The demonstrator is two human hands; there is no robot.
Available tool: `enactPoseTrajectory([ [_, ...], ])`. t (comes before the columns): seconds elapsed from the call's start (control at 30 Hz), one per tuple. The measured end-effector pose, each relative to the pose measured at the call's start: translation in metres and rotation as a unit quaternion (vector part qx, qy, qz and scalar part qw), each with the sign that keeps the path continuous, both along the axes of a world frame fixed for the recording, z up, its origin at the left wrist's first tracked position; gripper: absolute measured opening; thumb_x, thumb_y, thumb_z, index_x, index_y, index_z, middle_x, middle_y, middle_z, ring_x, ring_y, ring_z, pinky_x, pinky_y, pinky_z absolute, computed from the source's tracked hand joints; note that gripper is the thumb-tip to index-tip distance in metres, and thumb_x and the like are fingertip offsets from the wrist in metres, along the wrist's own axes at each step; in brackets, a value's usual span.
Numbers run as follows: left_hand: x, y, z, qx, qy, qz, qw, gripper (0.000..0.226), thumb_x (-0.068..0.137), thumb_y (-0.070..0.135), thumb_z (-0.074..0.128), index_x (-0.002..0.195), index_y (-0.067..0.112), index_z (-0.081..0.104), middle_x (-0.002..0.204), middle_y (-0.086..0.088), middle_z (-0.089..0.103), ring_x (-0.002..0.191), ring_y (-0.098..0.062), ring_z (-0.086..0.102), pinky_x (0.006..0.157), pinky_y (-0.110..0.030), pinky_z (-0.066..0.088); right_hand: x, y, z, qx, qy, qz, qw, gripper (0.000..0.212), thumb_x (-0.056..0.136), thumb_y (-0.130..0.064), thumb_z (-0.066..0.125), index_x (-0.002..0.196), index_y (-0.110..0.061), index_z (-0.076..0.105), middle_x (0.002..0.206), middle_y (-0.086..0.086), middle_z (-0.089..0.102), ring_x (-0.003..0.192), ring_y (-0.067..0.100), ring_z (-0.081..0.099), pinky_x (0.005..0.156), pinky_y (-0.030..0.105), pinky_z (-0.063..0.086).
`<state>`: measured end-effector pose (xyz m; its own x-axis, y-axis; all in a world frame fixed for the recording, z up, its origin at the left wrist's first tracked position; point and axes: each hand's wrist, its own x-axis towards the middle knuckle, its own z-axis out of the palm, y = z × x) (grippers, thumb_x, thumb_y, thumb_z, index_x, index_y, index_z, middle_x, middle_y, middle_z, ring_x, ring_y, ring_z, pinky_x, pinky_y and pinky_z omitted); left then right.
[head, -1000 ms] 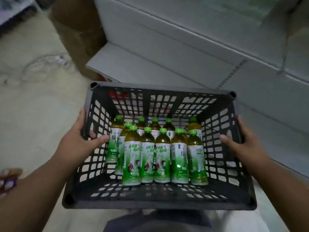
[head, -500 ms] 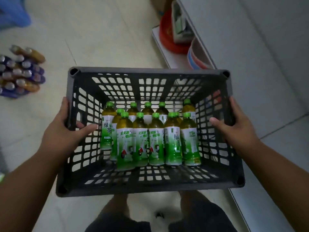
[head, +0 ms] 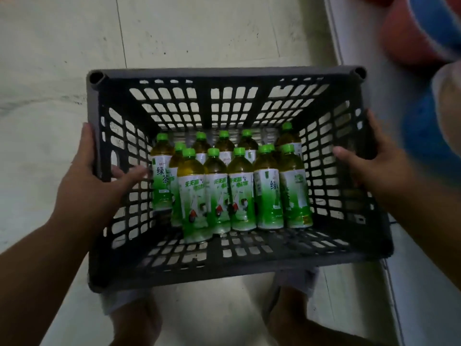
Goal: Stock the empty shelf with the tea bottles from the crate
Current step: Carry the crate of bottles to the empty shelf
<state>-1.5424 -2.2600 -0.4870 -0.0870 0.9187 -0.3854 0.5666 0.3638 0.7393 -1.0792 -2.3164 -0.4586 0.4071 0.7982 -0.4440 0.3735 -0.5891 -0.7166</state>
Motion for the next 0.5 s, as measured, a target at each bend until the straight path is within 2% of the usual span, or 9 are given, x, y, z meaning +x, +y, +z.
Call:
enactPoseTrajectory([
  [0.07, -0.006, -0.002, -0.017, 0.017, -0.003, 0.004, 1.000, 0.100, 0.063, 0.075, 0.074, 0.145, 0.067, 0.018, 0.097, 0.017, 0.071, 0.088, -0.020, 0.072, 0.064, -0.050, 0.060, 0.005, -0.004, -0.016, 0.013, -0.013, 0.007, 1.000, 0.094, 0.056, -0.075, 0.075, 0.138, -0.073, 0.029, 0.128, -0.025, 0.057, 0.109, 0.007, 0.059, 0.056, 0.027, 0.056],
  [0.17, -0.010, 0.000, -0.026, 0.038, 0.011, -0.003, 0.999, 0.103, 0.057, 0.086, 0.068, 0.145, 0.067, 0.017, 0.106, 0.036, 0.064, 0.098, -0.009, 0.066, 0.074, -0.055, 0.056, 0.012, -0.003, -0.025, 0.023, -0.011, 0.027, 0.999, 0.091, 0.056, -0.078, 0.076, 0.136, -0.073, 0.034, 0.122, -0.026, 0.062, 0.103, 0.014, 0.067, 0.056, 0.033, 0.058],
  [0.27, -0.007, -0.003, -0.023, 0.042, 0.026, -0.011, 0.999, 0.101, 0.061, 0.080, 0.071, 0.146, 0.065, 0.019, 0.107, 0.022, 0.070, 0.097, -0.016, 0.070, 0.081, -0.056, 0.055, 0.009, -0.006, -0.021, 0.025, -0.019, 0.035, 0.999, 0.087, 0.055, -0.079, 0.075, 0.131, -0.077, 0.034, 0.109, -0.034, 0.064, 0.092, 0.009, 0.071, 0.053, 0.029, 0.057],
  [0.33, -0.003, -0.008, -0.018, 0.046, 0.043, -0.011, 0.998, 0.096, 0.069, 0.067, 0.074, 0.147, 0.062, 0.019, 0.110, 0.014, 0.071, 0.096, -0.016, 0.069, 0.087, -0.053, 0.055, 0.001, -0.008, -0.014, 0.018, -0.044, 0.048, 0.998, 0.081, 0.055, -0.078, 0.072, 0.123, -0.085, 0.028, 0.103, -0.040, 0.059, 0.092, 0.004, 0.064, 0.051, 0.023, 0.055],
  [0.37, -0.001, -0.010, -0.016, 0.048, 0.050, -0.009, 0.998, 0.094, 0.074, 0.061, 0.075, 0.148, 0.060, 0.017, 0.112, 0.012, 0.071, 0.097, -0.014, 0.069, 0.090, -0.050, 0.054, -0.003, -0.009, -0.010, 0.012, -0.062, 0.062, 0.996, 0.081, 0.058, -0.076, 0.071, 0.122, -0.087, 0.024, 0.108, -0.038, 0.056, 0.094, 0.004, 0.060, 0.053, 0.025, 0.055],
  [0.4, 0.001, -0.013, -0.014, 0.047, 0.053, -0.005, 0.997, 0.094, 0.078, 0.055, 0.076, 0.150, 0.058, 0.015, 0.114, 0.010, 0.071, 0.099, -0.014, 0.067, 0.093, -0.046, 0.052, -0.007, -0.009, -0.007, -0.003, -0.088, 0.079, 0.993, 0.084, 0.063, -0.071, 0.071, 0.128, -0.084, 0.020, 0.120, -0.028, 0.056, 0.098, 0.010, 0.060, 0.062, 0.032, 0.056],
  [0.47, 0.004, -0.020, -0.008, 0.043, 0.057, 0.001, 0.997, 0.097, 0.083, 0.048, 0.076, 0.154, 0.053, 0.009, 0.116, 0.006, 0.070, 0.103, -0.015, 0.066, 0.094, -0.037, 0.048, -0.014, -0.010, -0.003, -0.047, -0.194, 0.125, 0.972, 0.089, 0.074, -0.067, 0.069, 0.147, -0.061, 0.019, 0.143, 0.002, 0.046, 0.118, 0.029, 0.055, 0.083, 0.046, 0.053],
  [0.5, 0.005, -0.023, -0.006, 0.045, 0.061, -0.005, 0.997, 0.100, 0.083, 0.047, 0.076, 0.155, 0.050, 0.007, 0.120, 0.003, 0.069, 0.106, -0.018, 0.065, 0.093, -0.035, 0.046, -0.019, -0.012, -0.001, -0.065, -0.256, 0.146, 0.953, 0.089, 0.075, -0.071, 0.065, 0.150, -0.051, 0.022, 0.148, 0.010, 0.038, 0.127, 0.036, 0.048, 0.090, 0.050, 0.049],
])
